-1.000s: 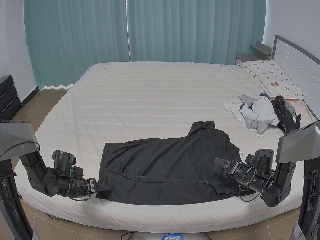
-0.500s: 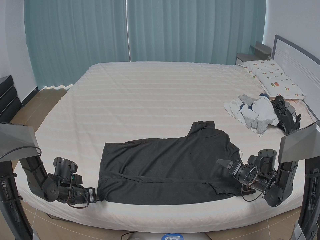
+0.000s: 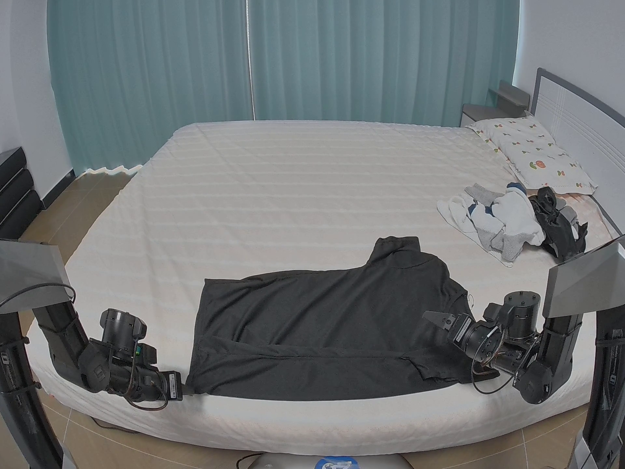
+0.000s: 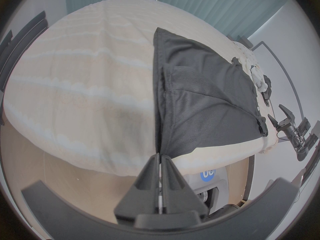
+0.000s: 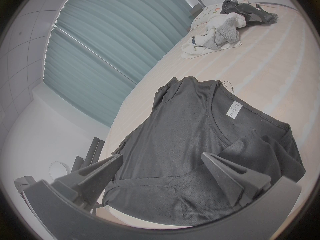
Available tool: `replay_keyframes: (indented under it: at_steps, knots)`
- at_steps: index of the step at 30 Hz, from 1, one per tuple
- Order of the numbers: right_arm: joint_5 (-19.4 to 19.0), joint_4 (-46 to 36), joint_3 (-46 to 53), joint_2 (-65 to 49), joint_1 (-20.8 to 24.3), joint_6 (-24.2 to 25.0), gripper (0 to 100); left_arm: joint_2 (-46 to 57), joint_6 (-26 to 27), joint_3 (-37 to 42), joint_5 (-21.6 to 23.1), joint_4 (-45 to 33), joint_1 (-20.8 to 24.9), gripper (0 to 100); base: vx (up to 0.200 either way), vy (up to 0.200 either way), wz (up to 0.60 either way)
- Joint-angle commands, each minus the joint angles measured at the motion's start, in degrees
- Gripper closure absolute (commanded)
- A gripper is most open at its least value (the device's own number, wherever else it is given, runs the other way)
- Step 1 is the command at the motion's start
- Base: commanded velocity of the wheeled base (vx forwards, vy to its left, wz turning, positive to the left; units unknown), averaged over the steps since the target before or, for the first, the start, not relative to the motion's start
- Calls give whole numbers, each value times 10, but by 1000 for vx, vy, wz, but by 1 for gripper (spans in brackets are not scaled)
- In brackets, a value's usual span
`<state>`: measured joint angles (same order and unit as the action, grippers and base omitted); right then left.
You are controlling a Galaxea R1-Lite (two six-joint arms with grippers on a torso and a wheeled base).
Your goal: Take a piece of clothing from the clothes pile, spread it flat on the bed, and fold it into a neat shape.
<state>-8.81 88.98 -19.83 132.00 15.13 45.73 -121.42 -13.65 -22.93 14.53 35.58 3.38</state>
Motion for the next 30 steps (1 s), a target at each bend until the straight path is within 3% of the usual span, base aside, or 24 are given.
replay_keyframes:
  at_steps: [1,4,9,14,22,23,26,30]
  knots:
    - [-2,4,1,-3,-1,0,0,16,-9,-19,7,-2,-10,0,0,0,0]
    - [-4,4,1,-5,-3,0,0,28,-54,-39,9,0,-13,0,0,0,0]
    - [-5,4,0,-1,-2,0,0,29,-183,-93,47,2,-11,0,0,0,0]
    - [-5,4,1,5,-2,1,0,4,-226,-147,84,5,-6,0,0,0,0]
    - [-5,5,8,7,-3,0,0,-35,-202,-173,78,8,9,0,0,0,0]
    - [-4,5,8,16,0,-2,0,-37,-166,-164,80,9,5,0,0,0,0]
    - [-3,5,10,17,1,-6,0,-45,-130,-157,82,9,1,0,0,0,0]
    - [-4,5,13,16,2,-6,0,-48,-122,-156,82,10,2,0,0,0,0]
